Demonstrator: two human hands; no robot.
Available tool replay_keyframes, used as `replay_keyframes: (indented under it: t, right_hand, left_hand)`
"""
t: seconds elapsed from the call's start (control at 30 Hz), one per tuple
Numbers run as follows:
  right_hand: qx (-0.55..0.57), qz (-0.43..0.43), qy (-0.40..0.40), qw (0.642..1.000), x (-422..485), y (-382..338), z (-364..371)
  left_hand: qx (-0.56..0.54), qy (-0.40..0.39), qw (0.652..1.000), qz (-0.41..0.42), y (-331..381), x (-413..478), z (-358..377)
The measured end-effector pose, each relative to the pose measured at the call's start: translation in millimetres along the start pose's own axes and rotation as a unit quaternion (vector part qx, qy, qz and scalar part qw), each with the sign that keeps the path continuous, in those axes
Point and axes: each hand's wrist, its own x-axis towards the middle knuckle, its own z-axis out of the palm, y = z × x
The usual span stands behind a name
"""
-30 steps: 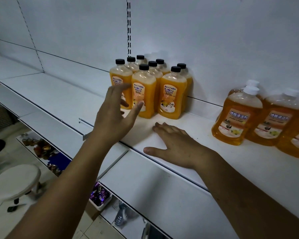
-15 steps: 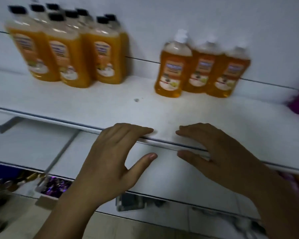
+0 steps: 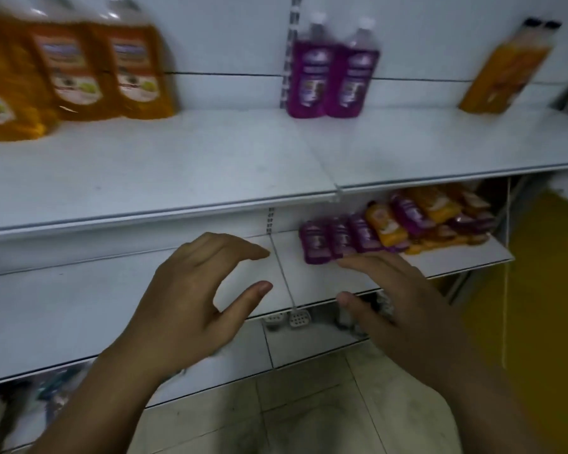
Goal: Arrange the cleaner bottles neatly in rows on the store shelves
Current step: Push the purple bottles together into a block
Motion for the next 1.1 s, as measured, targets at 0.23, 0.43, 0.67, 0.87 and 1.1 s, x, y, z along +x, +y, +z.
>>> replay_keyframes:
  t: [0.23, 0.43, 0.67, 0.87, 1.1]
  right_hand:
    - [0.038, 0.030, -0.017, 0.999, -17.5, 111.7, -23.9]
    - [0.114, 0.064, -0.016, 0.991, 13.9, 181.5, -8.2]
    - [0.253, 0.197, -0.018, 0.947, 79.4, 262.5, 56.7]
    - [0.317, 0.300, -0.014, 0.900, 131.6, 307.1, 108.3]
    - [0.464, 0.425, -0.077, 0.774, 173.5, 351.7, 166.0]
  left_hand:
    - [0.021, -0.051, 0.996, -0.064, 54.8, 30.6, 99.8]
    - [0.045, -0.140, 0.981, -0.125, 41.0, 48.2, 174.5]
    - [-0.033, -0.224, 0.925, -0.306, -50.2, 75.7, 283.4]
    - [-0.110, -0.198, 0.870, -0.437, -109.1, 118.0, 354.4]
    - [-0.288, -0.077, 0.783, -0.547, -126.6, 141.5, 405.5]
